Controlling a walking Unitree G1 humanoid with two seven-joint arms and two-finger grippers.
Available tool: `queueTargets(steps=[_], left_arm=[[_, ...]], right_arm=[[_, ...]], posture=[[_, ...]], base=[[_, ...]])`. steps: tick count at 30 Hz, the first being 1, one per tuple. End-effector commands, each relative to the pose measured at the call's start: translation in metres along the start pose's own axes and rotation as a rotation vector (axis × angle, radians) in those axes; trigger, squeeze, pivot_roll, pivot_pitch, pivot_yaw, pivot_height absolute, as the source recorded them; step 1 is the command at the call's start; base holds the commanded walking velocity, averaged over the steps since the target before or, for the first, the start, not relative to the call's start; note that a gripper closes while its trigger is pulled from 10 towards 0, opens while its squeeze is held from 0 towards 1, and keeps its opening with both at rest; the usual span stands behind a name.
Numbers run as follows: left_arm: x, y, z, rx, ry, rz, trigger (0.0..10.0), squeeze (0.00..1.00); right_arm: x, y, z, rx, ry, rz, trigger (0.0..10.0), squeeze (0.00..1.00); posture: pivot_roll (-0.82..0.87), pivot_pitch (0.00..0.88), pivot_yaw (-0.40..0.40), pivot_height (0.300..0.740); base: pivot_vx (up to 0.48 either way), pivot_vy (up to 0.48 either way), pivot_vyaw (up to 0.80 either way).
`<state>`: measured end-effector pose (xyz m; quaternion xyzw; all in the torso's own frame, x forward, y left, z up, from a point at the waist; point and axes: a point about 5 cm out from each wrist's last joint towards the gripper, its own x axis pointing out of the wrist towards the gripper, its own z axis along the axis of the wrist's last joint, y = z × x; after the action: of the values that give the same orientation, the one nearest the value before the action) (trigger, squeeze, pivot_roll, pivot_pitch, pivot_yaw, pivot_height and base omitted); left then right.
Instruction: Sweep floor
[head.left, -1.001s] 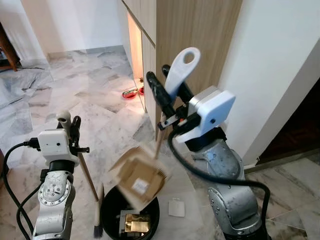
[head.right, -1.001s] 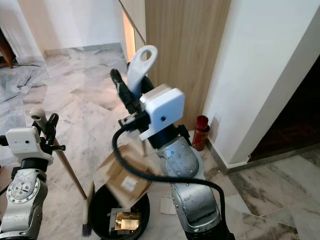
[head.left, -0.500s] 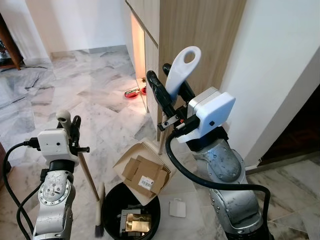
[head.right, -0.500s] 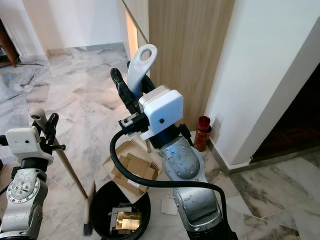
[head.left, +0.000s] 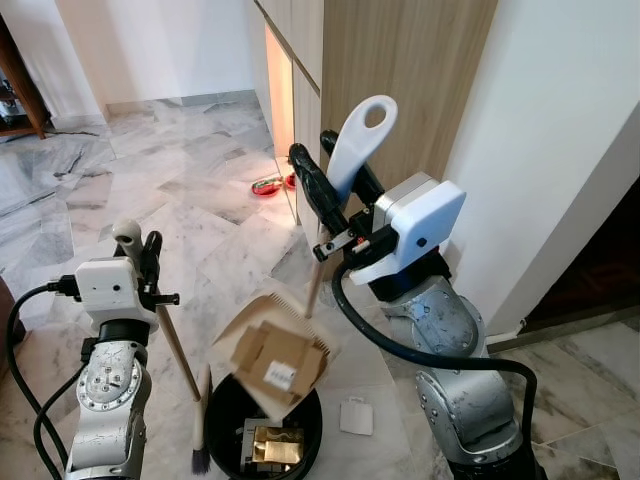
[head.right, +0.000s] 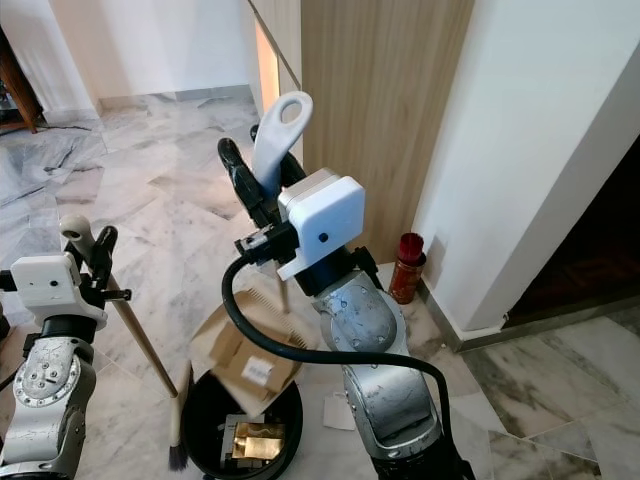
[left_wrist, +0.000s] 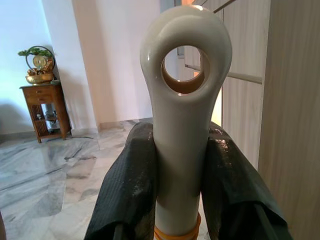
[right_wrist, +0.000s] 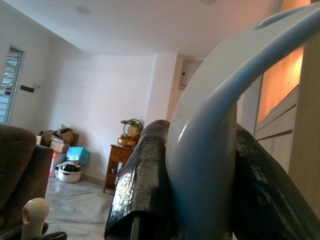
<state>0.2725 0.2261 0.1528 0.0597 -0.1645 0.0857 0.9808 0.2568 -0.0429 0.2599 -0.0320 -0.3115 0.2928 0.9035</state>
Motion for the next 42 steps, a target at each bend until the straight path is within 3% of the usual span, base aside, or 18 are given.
queueTargets(steps=[1,4,14,21,23,42], left_arm=[[0.0051,-0.0007,0.009,0.002,-0.058,-0.005,10.0,0.0],[0.0054,-0.0009,0.009,0.002,-0.058,-0.006,10.0,0.0],[0.0059,-0.0017,0.0094,0.001,-0.06,-0.01,10.0,0.0],[0.0059,-0.0022,0.0091,0.0,-0.058,-0.012,10.0,0.0],[0.0054,-0.0023,0.0088,0.0,-0.056,-0.011,10.0,0.0],[0.0061,-0.002,0.0093,0.0,-0.058,-0.013,10.0,0.0]], right_arm=[[0.0047,-0.0011,0.0138,0.017,-0.082,-0.003,10.0,0.0],[0.005,-0.0026,0.012,0.084,-0.069,-0.017,10.0,0.0],[0.005,-0.0001,0.0096,0.118,-0.05,0.017,10.0,0.0],[0.0046,0.0005,0.007,0.219,-0.024,0.021,10.0,0.0],[0.0049,-0.003,0.0106,0.081,-0.056,0.024,10.0,0.0],[0.0035,0.0012,0.013,-0.103,-0.098,0.063,10.0,0.0]], posture=[[0.11,0.0,0.008,0.74],[0.11,0.0,0.008,0.74],[0.11,0.0,0.008,0.74],[0.11,0.0,0.008,0.74],[0.11,0.0,0.008,0.74],[0.11,0.0,0.008,0.74]], base=[[0.0,0.0,0.0],[0.0,0.0,0.0],[0.0,0.0,0.0],[0.0,0.0,0.0],[0.0,0.0,0.0],[0.0,0.0,0.0]])
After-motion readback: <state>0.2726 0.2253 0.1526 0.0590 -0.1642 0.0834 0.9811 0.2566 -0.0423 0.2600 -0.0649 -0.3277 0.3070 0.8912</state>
